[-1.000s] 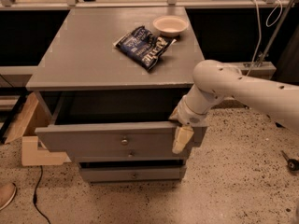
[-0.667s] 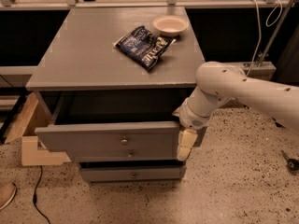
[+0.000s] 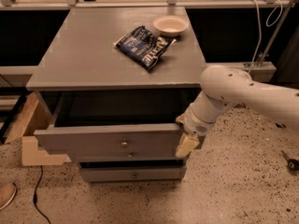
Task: Open top drawer
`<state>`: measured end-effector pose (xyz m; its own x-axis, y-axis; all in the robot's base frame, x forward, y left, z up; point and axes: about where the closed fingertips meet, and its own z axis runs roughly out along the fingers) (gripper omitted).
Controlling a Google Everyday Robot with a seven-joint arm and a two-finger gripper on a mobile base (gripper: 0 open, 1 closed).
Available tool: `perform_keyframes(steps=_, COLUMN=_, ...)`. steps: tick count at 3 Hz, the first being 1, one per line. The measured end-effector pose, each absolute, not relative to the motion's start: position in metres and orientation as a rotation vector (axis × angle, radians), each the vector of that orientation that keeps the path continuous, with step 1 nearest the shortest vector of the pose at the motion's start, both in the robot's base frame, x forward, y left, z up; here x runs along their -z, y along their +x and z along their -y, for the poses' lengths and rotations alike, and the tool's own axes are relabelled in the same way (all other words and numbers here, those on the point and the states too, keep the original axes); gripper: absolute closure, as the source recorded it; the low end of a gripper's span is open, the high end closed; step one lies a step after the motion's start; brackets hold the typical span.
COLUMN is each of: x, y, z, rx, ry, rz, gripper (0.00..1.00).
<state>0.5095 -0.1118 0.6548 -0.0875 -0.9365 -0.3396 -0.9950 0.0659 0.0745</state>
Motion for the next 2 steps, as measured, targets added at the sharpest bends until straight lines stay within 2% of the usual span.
perform_keyframes(steps=1, x=-0.6611, y=0.5035, z=0.1134, rx=-0.427, ry=-1.947, rz=-2.151, gripper=0.71)
perform_keyframes(steps=2, x=-0.6624, y=0.4942, z=0.1189, rx=-0.424, ry=-1.922, rz=-2.167, gripper=0.94)
